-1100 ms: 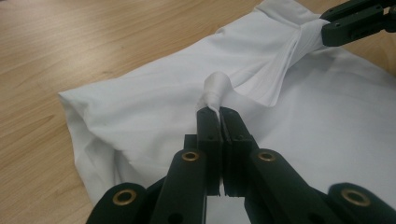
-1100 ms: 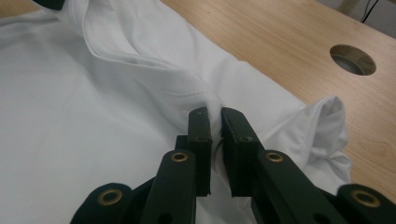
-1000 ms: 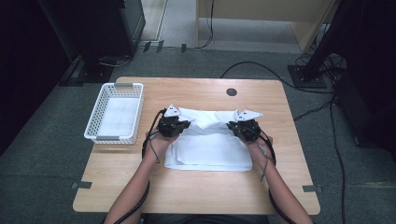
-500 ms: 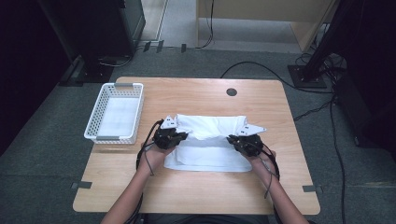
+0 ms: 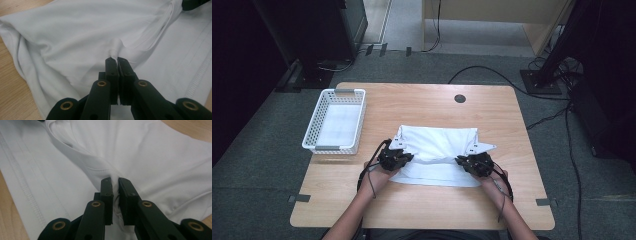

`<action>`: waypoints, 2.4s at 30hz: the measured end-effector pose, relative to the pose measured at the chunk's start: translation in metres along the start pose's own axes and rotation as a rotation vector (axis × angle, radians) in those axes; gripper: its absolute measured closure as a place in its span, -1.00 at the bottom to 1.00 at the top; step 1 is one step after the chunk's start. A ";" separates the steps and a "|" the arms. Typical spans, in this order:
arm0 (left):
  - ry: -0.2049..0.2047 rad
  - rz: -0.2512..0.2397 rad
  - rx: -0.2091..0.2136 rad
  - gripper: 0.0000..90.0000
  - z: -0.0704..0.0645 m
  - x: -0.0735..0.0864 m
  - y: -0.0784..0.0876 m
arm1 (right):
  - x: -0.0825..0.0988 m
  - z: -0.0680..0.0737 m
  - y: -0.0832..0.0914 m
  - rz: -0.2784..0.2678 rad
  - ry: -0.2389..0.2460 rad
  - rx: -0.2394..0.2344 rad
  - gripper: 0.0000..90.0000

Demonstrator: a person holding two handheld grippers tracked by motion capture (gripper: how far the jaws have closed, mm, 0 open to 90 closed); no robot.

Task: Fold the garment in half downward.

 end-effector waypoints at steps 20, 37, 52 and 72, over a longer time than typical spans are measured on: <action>0.052 -0.031 -0.005 0.99 0.026 -0.017 -0.023 | -0.014 -0.033 -0.027 -0.013 0.008 0.054 0.84; 0.095 -0.066 0.002 0.99 0.056 -0.030 -0.035 | -0.031 -0.050 -0.047 -0.020 0.008 0.101 0.83; 0.018 -0.138 -0.020 0.99 0.031 -0.040 0.011 | -0.039 -0.029 -0.008 -0.107 0.017 0.074 0.84; -0.025 0.003 0.027 0.80 0.021 -0.006 -0.003 | -0.005 -0.026 0.001 0.014 -0.015 -0.074 0.38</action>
Point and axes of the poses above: each handheld gripper's, and its own axes: y roughly backward along the jaws, x roughly out of its underside, z roughly to its left, the point moved 1 cm from there along -y, roughly forward along the jaws, and after that the axes turned 5 degrees about x, right-handed, at the moved point
